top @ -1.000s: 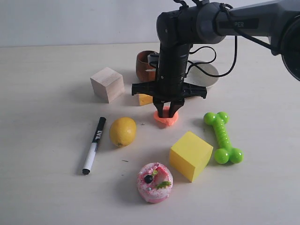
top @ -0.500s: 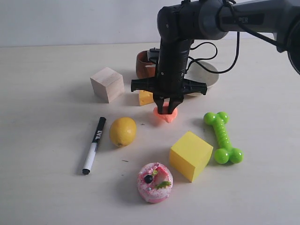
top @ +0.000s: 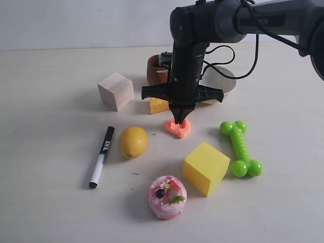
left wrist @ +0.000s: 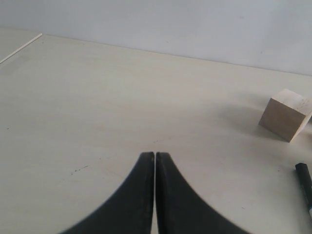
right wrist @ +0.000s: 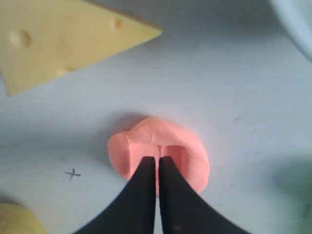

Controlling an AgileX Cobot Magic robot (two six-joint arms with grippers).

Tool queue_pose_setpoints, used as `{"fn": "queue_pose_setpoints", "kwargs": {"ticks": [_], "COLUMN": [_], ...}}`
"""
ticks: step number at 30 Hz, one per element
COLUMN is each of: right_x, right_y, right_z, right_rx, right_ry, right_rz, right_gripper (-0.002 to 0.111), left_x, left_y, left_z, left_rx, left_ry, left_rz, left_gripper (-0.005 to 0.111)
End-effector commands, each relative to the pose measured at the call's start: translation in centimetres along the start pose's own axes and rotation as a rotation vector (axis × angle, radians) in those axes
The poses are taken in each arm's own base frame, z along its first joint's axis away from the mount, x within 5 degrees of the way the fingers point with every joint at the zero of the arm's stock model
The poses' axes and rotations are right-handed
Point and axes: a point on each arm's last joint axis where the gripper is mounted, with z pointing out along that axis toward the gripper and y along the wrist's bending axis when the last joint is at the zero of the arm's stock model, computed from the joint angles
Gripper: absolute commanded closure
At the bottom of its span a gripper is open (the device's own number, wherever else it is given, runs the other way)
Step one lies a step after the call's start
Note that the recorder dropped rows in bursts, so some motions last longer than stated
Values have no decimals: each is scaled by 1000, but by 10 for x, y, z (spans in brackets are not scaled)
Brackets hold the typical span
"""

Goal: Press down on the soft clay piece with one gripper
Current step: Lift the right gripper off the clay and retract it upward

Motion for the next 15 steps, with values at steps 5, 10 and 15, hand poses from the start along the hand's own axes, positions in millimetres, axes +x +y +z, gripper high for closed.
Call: {"fn": "queue_pose_setpoints", "kwargs": {"ticks": [5, 10, 15], "right_x": [0, -2, 2], "right_y": [0, 4, 0], "right_z": [-7, -34, -78], "right_rx": [-9, -60, -75], "right_ry": [-20, -121, -231], "right_rz": [-25, -77, -126], "right_gripper": [104, 108, 108], "left_x": [1, 1, 1], "left_y": [0, 0, 0], "left_z": [0, 0, 0], "left_rx": [2, 2, 2], "left_ry": [-6, -6, -6], "left_rz": [-4, -4, -4], "left_gripper": [103, 103, 103]}}
